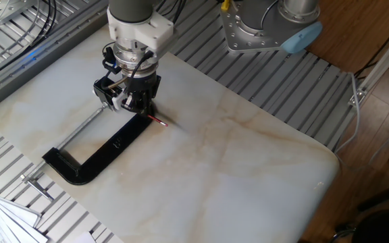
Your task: Insert the pencil into the pencil sharpener
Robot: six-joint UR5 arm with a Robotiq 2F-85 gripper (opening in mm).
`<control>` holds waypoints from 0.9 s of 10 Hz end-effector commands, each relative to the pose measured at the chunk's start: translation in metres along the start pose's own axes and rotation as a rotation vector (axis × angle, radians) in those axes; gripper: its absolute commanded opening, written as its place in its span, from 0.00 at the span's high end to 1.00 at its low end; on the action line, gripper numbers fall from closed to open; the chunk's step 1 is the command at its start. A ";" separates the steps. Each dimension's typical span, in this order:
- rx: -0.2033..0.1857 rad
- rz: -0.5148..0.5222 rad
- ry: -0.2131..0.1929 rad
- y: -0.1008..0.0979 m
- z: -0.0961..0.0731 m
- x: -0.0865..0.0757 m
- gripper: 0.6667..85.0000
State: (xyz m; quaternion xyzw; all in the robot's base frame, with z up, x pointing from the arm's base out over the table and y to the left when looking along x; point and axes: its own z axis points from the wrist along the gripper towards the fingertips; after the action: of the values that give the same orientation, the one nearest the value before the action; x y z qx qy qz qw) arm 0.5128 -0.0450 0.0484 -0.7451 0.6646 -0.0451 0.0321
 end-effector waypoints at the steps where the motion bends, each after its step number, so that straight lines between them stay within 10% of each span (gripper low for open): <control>1: 0.005 0.005 -0.012 -0.001 -0.002 0.003 1.00; 9: 0.015 -0.012 0.016 -0.001 -0.001 0.013 1.00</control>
State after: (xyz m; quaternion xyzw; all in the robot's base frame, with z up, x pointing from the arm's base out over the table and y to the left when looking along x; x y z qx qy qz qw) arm 0.5145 -0.0545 0.0480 -0.7493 0.6595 -0.0513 0.0312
